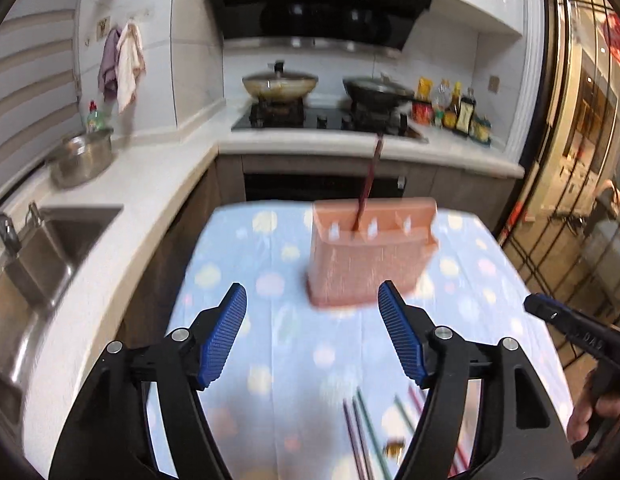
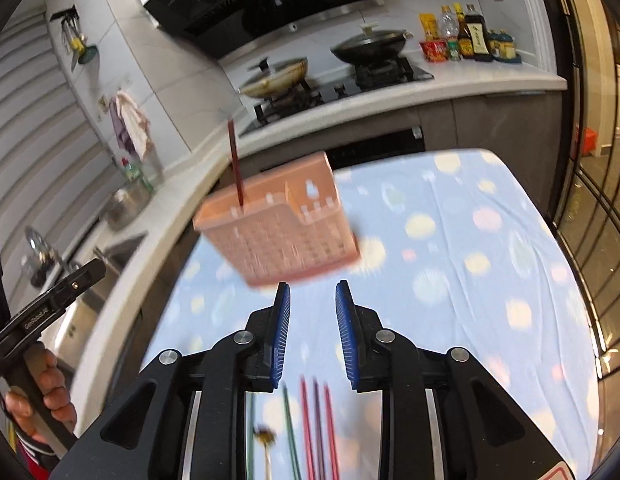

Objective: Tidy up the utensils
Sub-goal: 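Drop the chopstick and white spoon into the pink caddy, opening both tools, then grasp a dark red chopstick with the left tool while the right tool grasps a red chopstick, then lift both chopsticks and carry them over the pink caddy, then release both chopsticks into the pink caddy by opening both tools, then move both open tools back toward the remaining chopsticks, then grasp a dark brown chopstick with the left tool while the right tool grasps a red chopstick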

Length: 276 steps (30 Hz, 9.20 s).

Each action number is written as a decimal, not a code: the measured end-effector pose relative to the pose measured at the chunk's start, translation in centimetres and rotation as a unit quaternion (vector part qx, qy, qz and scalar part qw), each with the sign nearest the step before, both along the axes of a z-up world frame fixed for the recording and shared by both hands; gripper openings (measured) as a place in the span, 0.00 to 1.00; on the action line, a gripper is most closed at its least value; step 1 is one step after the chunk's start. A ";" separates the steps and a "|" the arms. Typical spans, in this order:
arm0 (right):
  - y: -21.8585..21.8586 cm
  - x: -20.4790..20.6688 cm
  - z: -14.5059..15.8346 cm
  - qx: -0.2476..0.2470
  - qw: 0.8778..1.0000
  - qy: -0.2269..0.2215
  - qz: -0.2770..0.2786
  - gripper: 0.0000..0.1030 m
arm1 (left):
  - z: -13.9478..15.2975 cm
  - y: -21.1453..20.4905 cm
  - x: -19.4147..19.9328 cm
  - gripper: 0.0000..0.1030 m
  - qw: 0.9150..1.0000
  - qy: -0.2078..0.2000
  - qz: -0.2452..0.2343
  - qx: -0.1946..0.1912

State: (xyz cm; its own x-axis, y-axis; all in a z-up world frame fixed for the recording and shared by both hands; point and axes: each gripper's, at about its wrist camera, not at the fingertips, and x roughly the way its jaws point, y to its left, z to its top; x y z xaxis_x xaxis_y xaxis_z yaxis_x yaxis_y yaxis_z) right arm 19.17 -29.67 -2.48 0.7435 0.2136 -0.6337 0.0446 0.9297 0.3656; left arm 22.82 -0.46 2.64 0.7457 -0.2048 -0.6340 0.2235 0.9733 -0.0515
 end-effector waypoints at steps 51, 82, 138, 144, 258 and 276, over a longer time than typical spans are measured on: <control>4.6 -15.9 -13.8 -0.042 0.984 0.169 0.028 0.13 | -17.7 -0.9 -15.4 0.63 0.975 0.212 -0.040 0.047; 4.6 -16.1 -12.6 -0.061 0.986 0.152 0.024 0.07 | -16.8 0.3 -15.4 0.07 0.976 0.209 -0.036 0.038; 0.1 4.6 16.3 -0.064 0.972 -0.221 -0.044 0.07 | 14.2 -1.0 4.1 0.07 0.988 -0.144 0.008 -0.062; -0.1 9.2 16.1 -0.055 0.970 -0.229 -0.064 0.07 | 14.8 -1.8 8.1 0.07 0.984 -0.164 0.018 -0.063; 6.5 -16.1 -13.3 -0.115 0.980 0.155 0.050 0.24 | -17.6 -2.5 -16.3 0.61 0.974 0.203 -0.079 0.054; 5.5 -16.4 -12.3 -0.102 0.984 0.139 0.039 0.07 | -16.3 -0.8 -16.2 0.07 0.979 0.189 -0.063 0.037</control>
State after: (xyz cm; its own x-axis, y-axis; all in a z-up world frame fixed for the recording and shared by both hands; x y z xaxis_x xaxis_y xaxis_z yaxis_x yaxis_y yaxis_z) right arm 2.79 -24.21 -14.82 0.5226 0.1105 -0.8454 0.0427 0.9869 0.1554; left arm 6.66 -1.21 -13.62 0.4273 -0.2234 -0.8761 0.3214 0.9432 -0.0837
